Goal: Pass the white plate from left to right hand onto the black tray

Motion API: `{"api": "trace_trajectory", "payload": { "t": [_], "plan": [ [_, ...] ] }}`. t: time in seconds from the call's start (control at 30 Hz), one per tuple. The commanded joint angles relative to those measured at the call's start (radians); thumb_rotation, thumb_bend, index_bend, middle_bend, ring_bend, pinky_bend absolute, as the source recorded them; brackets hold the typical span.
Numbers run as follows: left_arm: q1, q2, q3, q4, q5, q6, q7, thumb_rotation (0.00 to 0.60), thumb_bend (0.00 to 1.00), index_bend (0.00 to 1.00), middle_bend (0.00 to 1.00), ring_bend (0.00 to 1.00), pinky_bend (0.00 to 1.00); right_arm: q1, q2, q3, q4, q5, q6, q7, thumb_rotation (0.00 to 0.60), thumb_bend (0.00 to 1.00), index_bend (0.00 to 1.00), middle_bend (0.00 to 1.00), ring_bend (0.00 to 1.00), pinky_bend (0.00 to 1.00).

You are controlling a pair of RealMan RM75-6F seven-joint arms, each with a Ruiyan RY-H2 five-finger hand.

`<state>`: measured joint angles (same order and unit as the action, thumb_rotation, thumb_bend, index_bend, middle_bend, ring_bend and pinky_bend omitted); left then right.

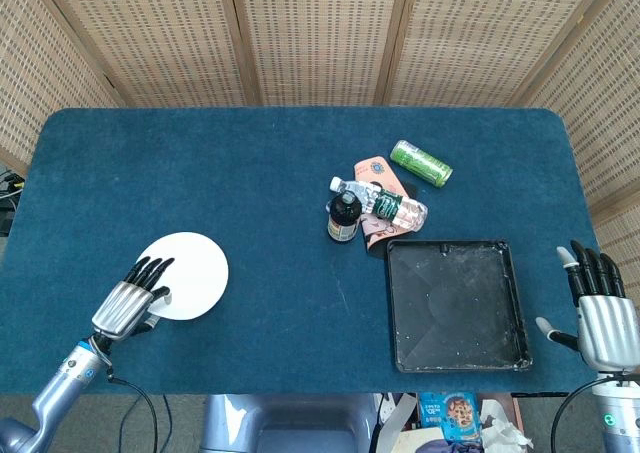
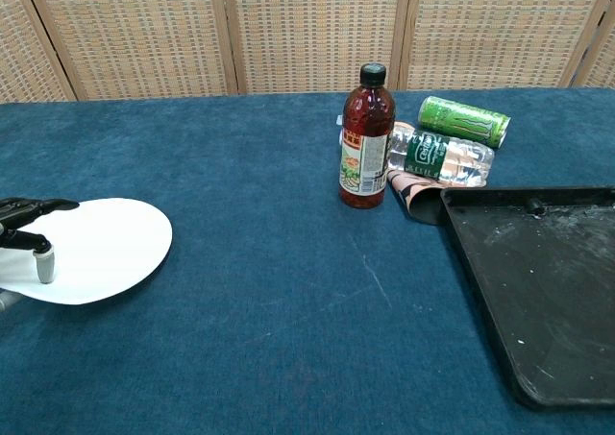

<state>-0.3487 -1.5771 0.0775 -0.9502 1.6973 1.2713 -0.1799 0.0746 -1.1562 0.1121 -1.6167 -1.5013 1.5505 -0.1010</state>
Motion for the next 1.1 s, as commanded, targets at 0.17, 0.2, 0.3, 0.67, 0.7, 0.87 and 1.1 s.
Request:
{"api": "trace_trajectory", "payload": {
  "t": [0.17,0.2,0.3,0.67,0.7,0.87,1.1],
  "plan": [
    [-0.015,0.010,-0.078,0.027,-0.039,0.099,-0.118,0.600,0.51,0.71,0.00,0.00,0.00,0.001,-0.001,-0.001,0.000,0.000,-0.002,-0.002,0.600,0.00,0.00,0.00,0.00,0.00],
    [-0.016,0.017,-0.091,0.030,-0.045,0.117,-0.136,0.600,0.51,0.72,0.00,0.00,0.00,0.002,-0.002,-0.001,0.001,0.001,-0.003,-0.002,0.600,0.00,0.00,0.00,0.00,0.00],
    [-0.021,0.033,-0.113,0.031,-0.054,0.149,-0.167,0.600,0.51,0.75,0.00,0.00,0.00,0.003,-0.003,-0.001,0.001,0.002,-0.005,-0.004,0.600,0.00,0.00,0.00,0.00,0.00],
    [-0.081,0.067,-0.128,-0.017,0.034,0.280,-0.208,0.600,0.51,0.77,0.00,0.00,0.00,0.003,-0.010,-0.002,0.000,0.001,-0.004,-0.021,0.600,0.00,0.00,0.00,0.00,0.00],
    [-0.092,0.068,-0.126,-0.034,0.048,0.285,-0.199,0.600,0.51,0.77,0.00,0.00,0.00,0.004,-0.011,-0.002,0.000,0.002,-0.004,-0.023,0.600,0.00,0.00,0.00,0.00,0.00],
    [-0.154,0.052,-0.110,-0.123,0.125,0.287,-0.158,0.600,0.51,0.77,0.00,0.00,0.00,0.006,-0.016,0.001,0.004,0.013,-0.010,-0.035,0.600,0.00,0.00,0.00,0.00,0.00],
    [-0.234,0.004,-0.106,-0.198,0.180,0.240,-0.141,0.600,0.51,0.78,0.00,0.00,0.00,0.012,-0.025,0.009,0.011,0.036,-0.025,-0.051,0.600,0.00,0.00,0.00,0.00,0.00]
  ]
}}
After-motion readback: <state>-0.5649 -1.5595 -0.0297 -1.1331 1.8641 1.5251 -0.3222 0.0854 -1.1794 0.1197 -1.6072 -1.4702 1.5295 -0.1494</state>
